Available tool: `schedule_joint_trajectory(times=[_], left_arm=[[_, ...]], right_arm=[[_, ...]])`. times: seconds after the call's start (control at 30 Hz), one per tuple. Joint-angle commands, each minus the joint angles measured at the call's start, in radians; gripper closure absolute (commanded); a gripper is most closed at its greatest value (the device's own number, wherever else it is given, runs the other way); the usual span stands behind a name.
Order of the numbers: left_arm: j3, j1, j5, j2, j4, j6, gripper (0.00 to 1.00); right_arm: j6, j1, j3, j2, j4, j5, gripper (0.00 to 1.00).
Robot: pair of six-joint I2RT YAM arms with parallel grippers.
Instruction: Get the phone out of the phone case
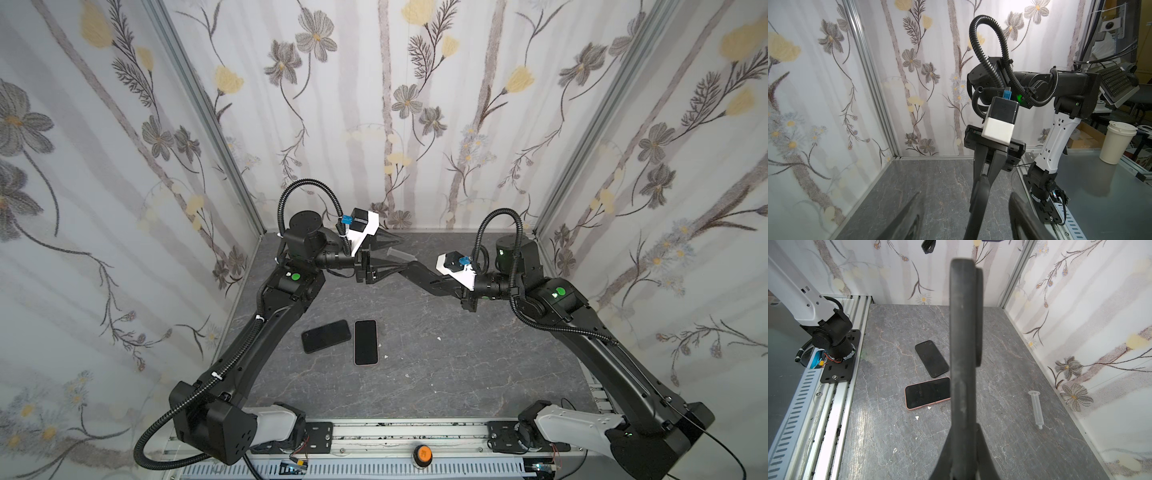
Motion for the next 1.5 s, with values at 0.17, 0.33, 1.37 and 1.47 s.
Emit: schedule_joint_trajectory(times=[0.17,0.33,1.37,1.47], left_arm=[[0.098,-0.059,-0.115,0.039,-0.265,0.198,0.36],[0.124,-0.062,-0.055,0.075,-0.273,0.168,0.36],[0.136,-0.077,-0.033,0.120,-0.319,0.134,0.77],[0.139,-0.077,-0.052,0.123,-0.322,0.133,0.77]], right_arm=[[-0.061,-0.036,0.003,0.024,0.018,-0.081,1.00],[-0.113,-0.034,-0.012,0.008,0.008,-0.055,1.00],[-0.193,0.025,-0.095,-0.060,0.106,0.033,1.00],[-0.210,0.033,-0.107,-0.070,0.105,0.033,1.00]])
